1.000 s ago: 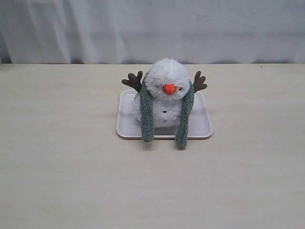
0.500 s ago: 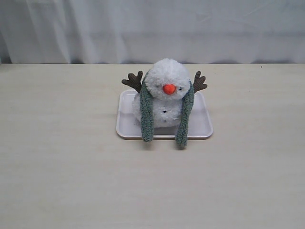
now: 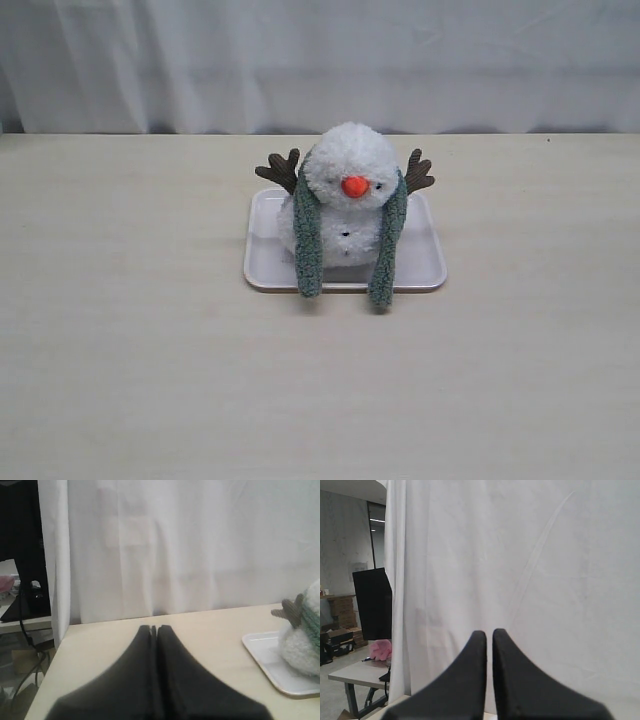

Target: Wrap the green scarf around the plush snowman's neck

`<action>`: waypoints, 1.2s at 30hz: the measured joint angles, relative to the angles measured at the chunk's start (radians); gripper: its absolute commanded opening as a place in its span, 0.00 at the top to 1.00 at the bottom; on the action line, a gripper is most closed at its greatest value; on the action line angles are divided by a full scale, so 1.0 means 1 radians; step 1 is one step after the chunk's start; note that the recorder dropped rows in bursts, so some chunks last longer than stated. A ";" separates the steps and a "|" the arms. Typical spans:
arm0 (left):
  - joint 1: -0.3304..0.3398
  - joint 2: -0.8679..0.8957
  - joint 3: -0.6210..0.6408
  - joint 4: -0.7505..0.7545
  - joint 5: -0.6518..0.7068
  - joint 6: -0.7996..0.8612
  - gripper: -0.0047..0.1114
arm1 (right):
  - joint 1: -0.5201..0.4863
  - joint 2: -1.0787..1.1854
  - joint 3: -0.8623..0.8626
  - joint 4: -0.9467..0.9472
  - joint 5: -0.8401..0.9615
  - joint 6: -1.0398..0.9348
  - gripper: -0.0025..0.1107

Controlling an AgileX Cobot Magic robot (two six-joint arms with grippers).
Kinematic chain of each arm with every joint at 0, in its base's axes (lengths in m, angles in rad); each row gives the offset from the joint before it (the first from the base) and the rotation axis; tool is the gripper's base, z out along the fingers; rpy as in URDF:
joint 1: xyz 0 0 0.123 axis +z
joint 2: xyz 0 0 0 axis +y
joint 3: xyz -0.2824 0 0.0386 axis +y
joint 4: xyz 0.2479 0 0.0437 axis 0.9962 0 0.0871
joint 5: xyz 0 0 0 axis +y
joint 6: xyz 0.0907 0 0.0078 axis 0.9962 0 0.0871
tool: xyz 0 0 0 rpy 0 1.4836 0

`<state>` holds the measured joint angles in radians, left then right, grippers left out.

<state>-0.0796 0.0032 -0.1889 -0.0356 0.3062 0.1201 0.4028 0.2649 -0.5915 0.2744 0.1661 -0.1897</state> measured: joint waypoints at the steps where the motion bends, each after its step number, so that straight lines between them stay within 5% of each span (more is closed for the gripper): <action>1: 0.000 -0.002 0.002 0.000 0.004 0.000 0.96 | 0.000 0.000 0.000 0.000 0.000 0.000 0.94; 17: 0.000 -0.002 0.179 0.000 0.075 0.006 0.96 | 0.000 0.000 0.000 0.000 0.000 0.000 0.94; 36: 0.000 -0.002 0.186 0.000 0.027 -0.008 0.96 | 0.000 0.000 0.000 0.000 0.000 0.000 0.94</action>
<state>-0.0796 0.0017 -0.0024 -0.0356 0.3331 0.1123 0.4028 0.2649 -0.5915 0.2744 0.1661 -0.1897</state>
